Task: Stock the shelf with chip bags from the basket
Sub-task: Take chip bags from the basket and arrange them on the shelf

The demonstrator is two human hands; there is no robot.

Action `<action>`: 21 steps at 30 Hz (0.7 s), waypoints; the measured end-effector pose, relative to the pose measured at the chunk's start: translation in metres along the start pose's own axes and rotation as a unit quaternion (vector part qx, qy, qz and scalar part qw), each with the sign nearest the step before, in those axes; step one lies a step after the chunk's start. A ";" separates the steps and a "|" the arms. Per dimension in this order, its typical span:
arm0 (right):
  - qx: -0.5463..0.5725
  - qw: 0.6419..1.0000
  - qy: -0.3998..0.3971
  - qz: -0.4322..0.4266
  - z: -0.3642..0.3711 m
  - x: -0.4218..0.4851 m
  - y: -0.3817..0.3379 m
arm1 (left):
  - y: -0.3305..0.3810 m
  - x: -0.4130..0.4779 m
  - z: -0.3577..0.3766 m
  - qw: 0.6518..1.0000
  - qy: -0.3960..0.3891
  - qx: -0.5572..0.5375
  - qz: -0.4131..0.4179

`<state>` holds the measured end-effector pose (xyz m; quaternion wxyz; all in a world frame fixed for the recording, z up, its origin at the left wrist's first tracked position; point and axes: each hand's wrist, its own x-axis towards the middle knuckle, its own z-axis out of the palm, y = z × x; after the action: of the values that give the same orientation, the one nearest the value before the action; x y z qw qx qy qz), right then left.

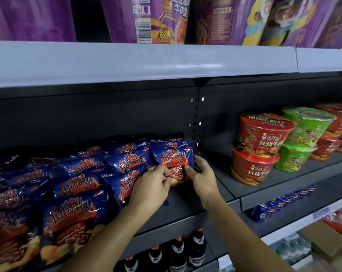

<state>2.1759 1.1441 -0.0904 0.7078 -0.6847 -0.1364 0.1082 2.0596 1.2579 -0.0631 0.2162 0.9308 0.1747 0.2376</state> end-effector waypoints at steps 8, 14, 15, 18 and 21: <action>-0.004 0.996 0.088 -0.025 -0.020 -0.027 -0.021 | 0.018 -0.018 -0.012 0.998 0.000 -0.042 0.038; 0.030 0.995 0.095 -0.022 -0.063 -0.068 -0.031 | 0.068 -0.048 -0.005 0.989 -0.059 -0.123 0.056; 0.041 0.993 0.105 -0.023 -0.073 -0.076 -0.031 | 0.078 -0.054 0.000 0.985 -0.079 -0.138 0.063; 0.052 0.988 0.141 -0.017 -0.107 -0.102 -0.027 | 0.105 -0.073 0.023 0.974 -0.136 -0.165 0.080; 0.059 0.983 0.173 0.001 -0.143 -0.129 -0.014 | 0.127 -0.092 0.052 0.960 -0.188 -0.183 0.097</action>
<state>2.1035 0.9652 -0.0853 0.7599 -0.6500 -0.0041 -0.0032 2.0388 1.0940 -0.0767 0.3877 0.9157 -0.0072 0.1059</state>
